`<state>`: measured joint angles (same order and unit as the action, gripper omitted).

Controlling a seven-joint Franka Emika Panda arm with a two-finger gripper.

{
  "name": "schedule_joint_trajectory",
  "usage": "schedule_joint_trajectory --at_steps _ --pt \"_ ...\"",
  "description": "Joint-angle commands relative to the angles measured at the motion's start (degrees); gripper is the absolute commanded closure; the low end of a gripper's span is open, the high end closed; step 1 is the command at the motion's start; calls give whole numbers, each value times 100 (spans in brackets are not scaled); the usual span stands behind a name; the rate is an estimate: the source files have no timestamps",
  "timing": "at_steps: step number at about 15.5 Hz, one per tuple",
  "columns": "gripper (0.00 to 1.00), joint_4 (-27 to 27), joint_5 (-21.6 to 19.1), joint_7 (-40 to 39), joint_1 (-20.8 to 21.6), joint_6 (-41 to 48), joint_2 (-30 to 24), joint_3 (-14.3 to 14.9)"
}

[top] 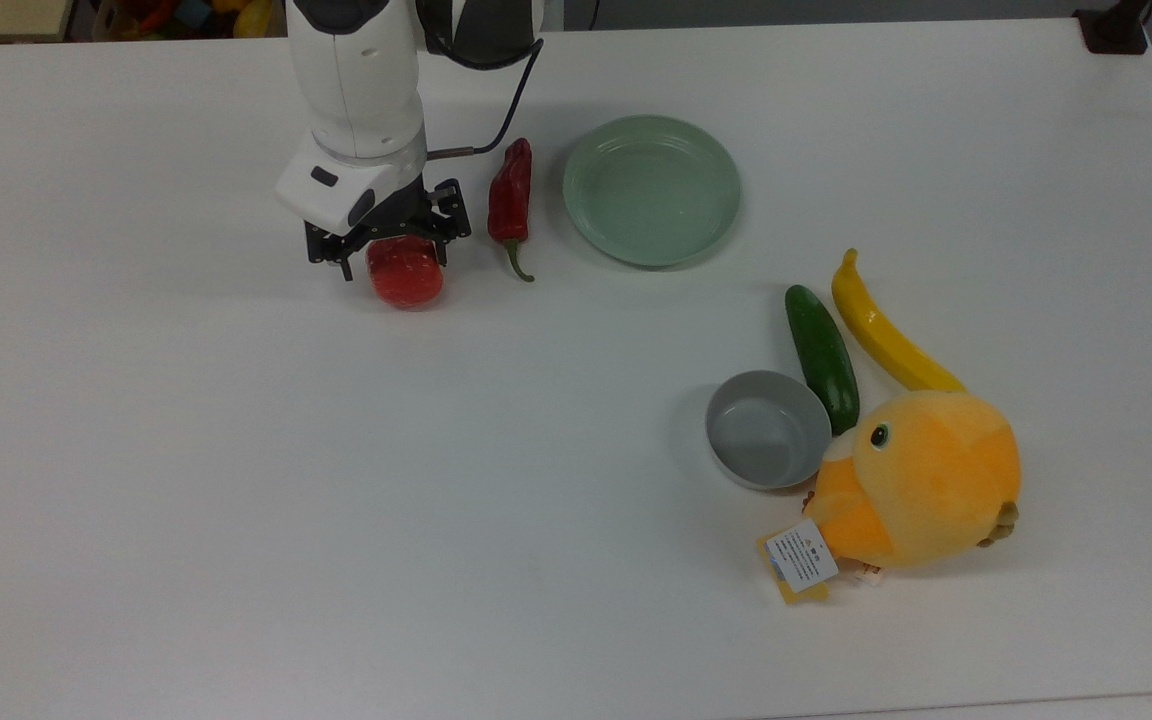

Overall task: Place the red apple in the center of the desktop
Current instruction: 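Open the gripper to release the apple and raise it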

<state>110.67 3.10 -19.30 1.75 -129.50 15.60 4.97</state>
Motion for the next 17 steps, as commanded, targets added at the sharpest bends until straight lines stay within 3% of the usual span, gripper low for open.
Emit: schedule_joint_trajectory --at_steps 1,6,9,13,17 --pt "0 -185 -143 -82 18 125 -119 31" --pt "0 -738 -248 119 97 951 -452 4" --pt "0 -1125 -634 1153 132 1277 -725 -5" --pt "0 -1302 -574 3228 325 1735 -1128 -93" --pt "0 -1302 -346 3363 501 2453 -1559 -92"
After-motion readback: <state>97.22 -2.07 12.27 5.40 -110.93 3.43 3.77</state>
